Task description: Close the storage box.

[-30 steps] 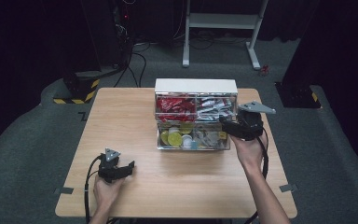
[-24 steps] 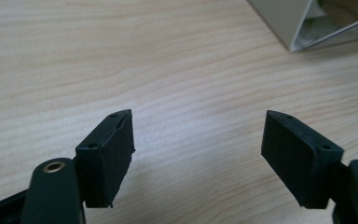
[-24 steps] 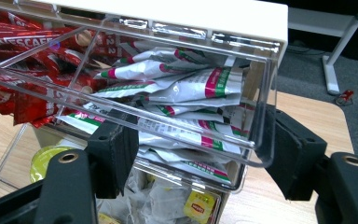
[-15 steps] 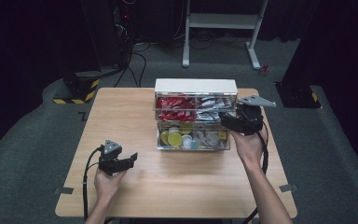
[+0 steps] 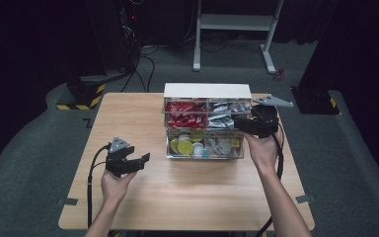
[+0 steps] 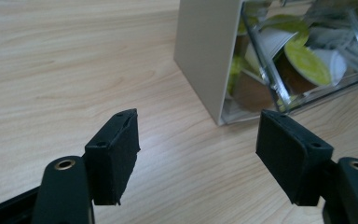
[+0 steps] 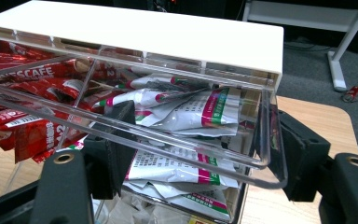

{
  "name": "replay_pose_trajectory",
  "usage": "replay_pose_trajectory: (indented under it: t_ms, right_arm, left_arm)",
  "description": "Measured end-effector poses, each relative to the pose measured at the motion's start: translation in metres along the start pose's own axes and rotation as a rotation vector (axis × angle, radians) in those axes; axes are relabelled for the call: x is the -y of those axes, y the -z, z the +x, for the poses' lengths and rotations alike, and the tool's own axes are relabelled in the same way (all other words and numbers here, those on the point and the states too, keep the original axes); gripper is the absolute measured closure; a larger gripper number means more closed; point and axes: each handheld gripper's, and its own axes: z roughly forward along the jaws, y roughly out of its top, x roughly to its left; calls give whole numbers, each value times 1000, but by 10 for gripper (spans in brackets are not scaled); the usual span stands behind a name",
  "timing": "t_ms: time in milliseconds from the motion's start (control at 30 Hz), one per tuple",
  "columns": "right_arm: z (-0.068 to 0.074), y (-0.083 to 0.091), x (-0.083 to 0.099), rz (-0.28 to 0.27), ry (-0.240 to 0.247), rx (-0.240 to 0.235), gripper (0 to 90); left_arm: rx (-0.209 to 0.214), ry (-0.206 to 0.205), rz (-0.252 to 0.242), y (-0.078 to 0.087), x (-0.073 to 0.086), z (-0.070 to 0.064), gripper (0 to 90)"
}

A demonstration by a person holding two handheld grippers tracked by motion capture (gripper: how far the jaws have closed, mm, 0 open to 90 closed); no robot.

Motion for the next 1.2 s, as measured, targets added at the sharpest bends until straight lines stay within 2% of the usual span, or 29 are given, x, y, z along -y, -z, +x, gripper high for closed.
replay_pose_trajectory:
  t_ms: [400,733,1033,1200]
  right_arm:
    - [-3,-1,-4,8,-26,-17,301]
    - [-2,-1,-8,31,-33,-1,306]
    - [0,1,-12,44,-25,35,311]
    - [-1,1,-12,44,-26,28,312]
  left_arm:
    - [63,-17,-31,5,-25,-7,353]
    - [73,-42,-61,12,-44,-15,349]
    - [89,-70,-85,17,-65,-24,369]
    - [112,-83,-97,19,-78,-28,397]
